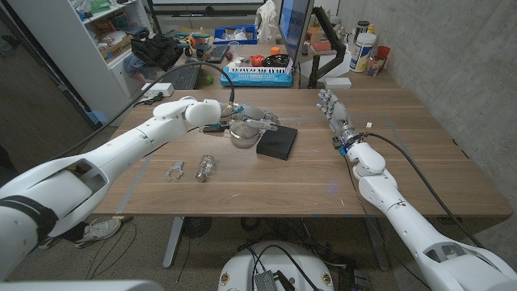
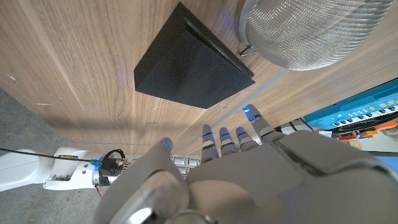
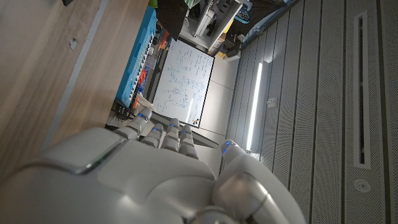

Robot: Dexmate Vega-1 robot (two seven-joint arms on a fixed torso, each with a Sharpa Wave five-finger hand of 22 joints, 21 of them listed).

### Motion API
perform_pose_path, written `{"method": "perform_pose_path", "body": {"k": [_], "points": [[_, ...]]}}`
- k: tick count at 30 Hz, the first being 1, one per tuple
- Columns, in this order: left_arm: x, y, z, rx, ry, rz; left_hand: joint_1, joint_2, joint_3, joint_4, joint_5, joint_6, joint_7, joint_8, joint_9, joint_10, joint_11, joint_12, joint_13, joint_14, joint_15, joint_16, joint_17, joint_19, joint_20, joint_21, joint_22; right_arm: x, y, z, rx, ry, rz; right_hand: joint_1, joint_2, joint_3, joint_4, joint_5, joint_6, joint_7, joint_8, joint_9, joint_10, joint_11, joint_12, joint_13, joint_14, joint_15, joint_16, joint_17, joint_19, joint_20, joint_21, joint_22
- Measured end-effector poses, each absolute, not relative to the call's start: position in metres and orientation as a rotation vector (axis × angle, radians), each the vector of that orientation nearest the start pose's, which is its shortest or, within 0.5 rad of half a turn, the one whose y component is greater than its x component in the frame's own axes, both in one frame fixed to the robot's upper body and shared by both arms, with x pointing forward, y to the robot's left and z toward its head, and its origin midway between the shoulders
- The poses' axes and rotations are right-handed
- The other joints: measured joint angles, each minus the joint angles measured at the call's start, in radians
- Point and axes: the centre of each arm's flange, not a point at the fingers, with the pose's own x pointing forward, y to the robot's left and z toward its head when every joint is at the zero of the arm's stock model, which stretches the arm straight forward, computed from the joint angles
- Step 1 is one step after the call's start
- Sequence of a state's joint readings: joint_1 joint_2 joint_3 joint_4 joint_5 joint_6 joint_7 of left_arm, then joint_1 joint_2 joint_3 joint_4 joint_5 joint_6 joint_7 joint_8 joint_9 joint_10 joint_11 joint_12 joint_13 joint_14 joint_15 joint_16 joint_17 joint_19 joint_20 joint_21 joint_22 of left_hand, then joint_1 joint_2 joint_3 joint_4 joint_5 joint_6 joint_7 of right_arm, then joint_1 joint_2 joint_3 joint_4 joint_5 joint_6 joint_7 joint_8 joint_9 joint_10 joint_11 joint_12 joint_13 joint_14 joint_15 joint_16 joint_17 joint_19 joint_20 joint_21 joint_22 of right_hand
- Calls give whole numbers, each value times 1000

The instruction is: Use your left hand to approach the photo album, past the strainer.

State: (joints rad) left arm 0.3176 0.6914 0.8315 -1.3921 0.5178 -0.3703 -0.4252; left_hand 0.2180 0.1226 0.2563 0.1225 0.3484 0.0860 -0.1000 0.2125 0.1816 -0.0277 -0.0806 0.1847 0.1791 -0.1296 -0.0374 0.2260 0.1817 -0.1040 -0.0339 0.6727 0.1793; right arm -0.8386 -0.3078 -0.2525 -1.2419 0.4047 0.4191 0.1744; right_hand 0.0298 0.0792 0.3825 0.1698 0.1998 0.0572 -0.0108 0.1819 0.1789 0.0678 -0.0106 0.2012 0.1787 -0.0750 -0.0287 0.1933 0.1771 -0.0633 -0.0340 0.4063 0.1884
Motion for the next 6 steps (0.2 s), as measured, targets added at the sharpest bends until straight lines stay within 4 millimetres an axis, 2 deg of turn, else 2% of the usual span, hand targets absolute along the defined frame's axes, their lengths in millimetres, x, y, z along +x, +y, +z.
{"method": "perform_pose_path", "body": {"k": [6], "points": [[638,152,76,1763,-701,-586,0,0,0,0,3,0,0,0,0,0,0,0,0,0,0,-6,0,0,0,0,0,644,-239,-13,-29,-757,290,0,0,0,0,0,0,0,0,0,0,0,0,0,0,0,0,0,0,0,0,0]]}}
